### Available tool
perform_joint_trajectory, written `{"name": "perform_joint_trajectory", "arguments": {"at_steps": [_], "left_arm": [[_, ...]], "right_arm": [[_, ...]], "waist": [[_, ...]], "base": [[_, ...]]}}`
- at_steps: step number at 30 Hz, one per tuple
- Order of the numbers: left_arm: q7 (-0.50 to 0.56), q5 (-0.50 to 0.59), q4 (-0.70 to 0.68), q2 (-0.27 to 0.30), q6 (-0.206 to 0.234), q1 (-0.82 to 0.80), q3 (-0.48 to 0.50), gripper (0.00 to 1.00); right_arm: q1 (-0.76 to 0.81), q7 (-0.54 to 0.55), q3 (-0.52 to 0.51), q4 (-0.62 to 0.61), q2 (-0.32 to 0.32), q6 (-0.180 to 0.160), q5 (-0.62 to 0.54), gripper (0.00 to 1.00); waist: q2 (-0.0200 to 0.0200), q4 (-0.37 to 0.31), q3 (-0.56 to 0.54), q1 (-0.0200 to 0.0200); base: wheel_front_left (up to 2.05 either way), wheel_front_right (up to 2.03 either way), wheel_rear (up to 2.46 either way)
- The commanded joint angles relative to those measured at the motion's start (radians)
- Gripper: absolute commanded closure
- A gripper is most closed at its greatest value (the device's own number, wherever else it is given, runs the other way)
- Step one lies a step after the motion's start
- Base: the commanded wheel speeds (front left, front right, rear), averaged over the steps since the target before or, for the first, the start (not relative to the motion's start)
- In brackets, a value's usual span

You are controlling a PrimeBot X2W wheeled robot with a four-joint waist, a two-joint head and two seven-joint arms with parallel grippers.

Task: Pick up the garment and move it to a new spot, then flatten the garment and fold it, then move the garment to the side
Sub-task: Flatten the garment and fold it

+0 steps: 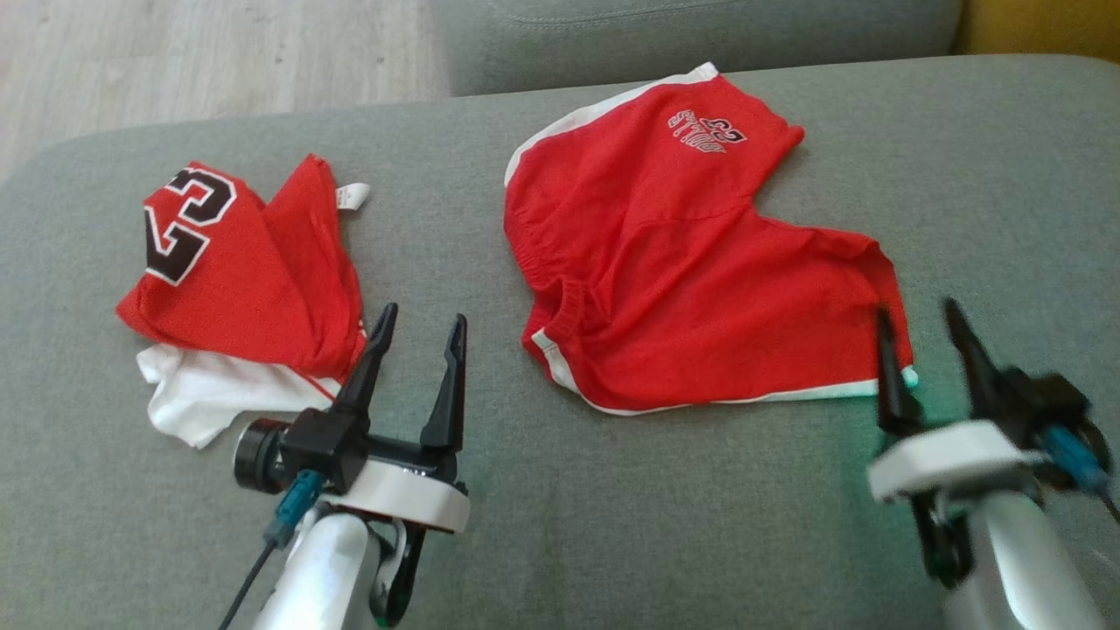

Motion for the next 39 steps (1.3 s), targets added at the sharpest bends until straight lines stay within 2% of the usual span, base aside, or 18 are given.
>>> {"name": "perform_joint_trajectory", "arguments": {"at_steps": [1,5,11,22,33,34,35,36,37,38,39], "left_arm": [[-0.005,0.005,-0.031,0.007,-0.006,-0.016,0.036,0.00],[-0.005,0.004,-0.034,0.007,-0.008,-0.017,0.040,0.00],[-0.005,0.007,-0.030,0.007,-0.015,-0.026,0.036,0.00],[-0.005,0.010,-0.025,0.007,-0.019,-0.031,0.031,0.00],[-0.005,0.013,-0.021,0.007,-0.022,-0.040,0.026,0.00],[-0.005,0.014,-0.021,0.007,-0.022,-0.040,0.025,0.00],[-0.005,0.014,-0.021,0.007,-0.021,-0.040,0.025,0.00],[-0.005,0.015,-0.021,0.007,-0.021,-0.040,0.025,0.00],[-0.005,0.015,-0.021,0.007,-0.021,-0.040,0.025,0.00],[-0.005,0.016,-0.021,0.007,-0.021,-0.039,0.026,0.00],[-0.005,0.017,-0.020,0.007,-0.021,-0.039,0.027,0.00]], "right_arm": [[0.013,-0.011,-0.011,-0.046,0.015,-0.001,-0.021,0.00],[0.060,-0.011,-0.042,-0.085,0.026,-0.001,-0.047,0.00],[0.061,-0.011,-0.054,-0.123,0.027,-0.001,-0.027,0.00],[0.023,0.045,-0.128,0.047,0.027,-0.001,-0.074,0.00],[-0.022,0.060,-0.131,0.159,0.027,-0.001,-0.097,0.00],[-0.025,0.060,-0.132,0.167,0.027,-0.001,-0.101,0.04],[-0.028,0.060,-0.133,0.175,0.027,-0.001,-0.104,0.15],[-0.030,0.060,-0.133,0.182,0.027,-0.001,-0.105,0.37],[-0.033,0.057,-0.133,0.187,0.027,-0.001,-0.109,0.65],[-0.034,0.053,-0.133,0.190,0.027,-0.001,-0.118,1.00],[-0.036,0.050,-0.135,0.193,0.027,-0.001,-0.125,1.00]], "waist": [[-0.0001,-0.006,-0.001,0.0001],[-0.0001,-0.023,0.007,0.0001],[-0.0001,-0.024,0.020,0.0001],[-0.0001,0.005,0.039,0.0001],[-0.0001,0.020,0.049,0.0001],[-0.0001,0.021,0.049,0.0001],[-0.0001,0.022,0.049,0.0001],[-0.0001,0.022,0.048,0.0001],[-0.0001,0.022,0.047,0.0001],[-0.0001,0.021,0.046,0.0001],[-0.0001,0.020,0.046,0.0001]], "base": [[0.00,0.00,0.00],[0.00,0.00,0.00],[0.00,0.00,0.00],[0.00,0.00,0.00],[0.00,0.00,0.00],[0.00,0.00,0.00],[0.00,0.00,0.00],[0.00,0.00,0.00],[0.00,0.00,0.00],[0.00,0.00,0.00],[0.00,0.00,0.00]]}}
